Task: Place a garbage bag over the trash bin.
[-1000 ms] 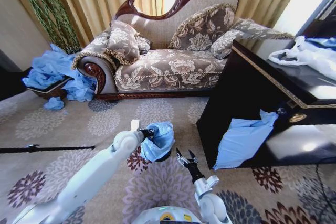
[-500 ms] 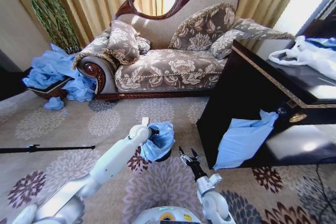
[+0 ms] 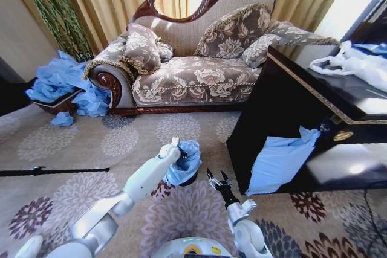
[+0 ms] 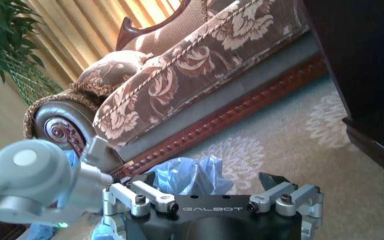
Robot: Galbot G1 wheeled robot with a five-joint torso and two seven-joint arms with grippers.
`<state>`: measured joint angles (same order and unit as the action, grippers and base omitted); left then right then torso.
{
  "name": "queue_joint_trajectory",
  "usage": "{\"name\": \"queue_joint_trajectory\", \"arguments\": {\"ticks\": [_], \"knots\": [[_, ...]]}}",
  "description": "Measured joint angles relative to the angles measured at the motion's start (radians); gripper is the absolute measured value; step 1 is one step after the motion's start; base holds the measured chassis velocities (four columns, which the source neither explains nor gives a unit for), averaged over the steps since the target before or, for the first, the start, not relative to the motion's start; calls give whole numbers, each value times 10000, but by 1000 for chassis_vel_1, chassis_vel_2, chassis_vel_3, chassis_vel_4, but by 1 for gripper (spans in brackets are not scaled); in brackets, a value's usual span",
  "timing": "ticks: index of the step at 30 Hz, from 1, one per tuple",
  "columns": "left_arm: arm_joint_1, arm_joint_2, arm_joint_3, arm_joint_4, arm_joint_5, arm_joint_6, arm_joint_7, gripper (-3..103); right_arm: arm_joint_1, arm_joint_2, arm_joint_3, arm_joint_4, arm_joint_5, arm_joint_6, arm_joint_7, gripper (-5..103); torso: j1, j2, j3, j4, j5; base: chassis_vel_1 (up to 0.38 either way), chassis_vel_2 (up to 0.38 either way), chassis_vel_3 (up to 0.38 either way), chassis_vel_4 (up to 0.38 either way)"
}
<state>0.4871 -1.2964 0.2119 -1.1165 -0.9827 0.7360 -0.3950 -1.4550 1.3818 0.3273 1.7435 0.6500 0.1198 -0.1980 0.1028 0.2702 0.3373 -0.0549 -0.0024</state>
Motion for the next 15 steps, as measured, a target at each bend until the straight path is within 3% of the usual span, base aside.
{"name": "queue_joint_trajectory", "arguments": {"ticks": [15], "knots": [[-127, -847, 45, 2009, 1098, -296, 611, 0, 54, -240, 16, -86, 208, -21, -11, 100, 0, 0, 0, 0, -2, 0, 0, 0, 0]]}}
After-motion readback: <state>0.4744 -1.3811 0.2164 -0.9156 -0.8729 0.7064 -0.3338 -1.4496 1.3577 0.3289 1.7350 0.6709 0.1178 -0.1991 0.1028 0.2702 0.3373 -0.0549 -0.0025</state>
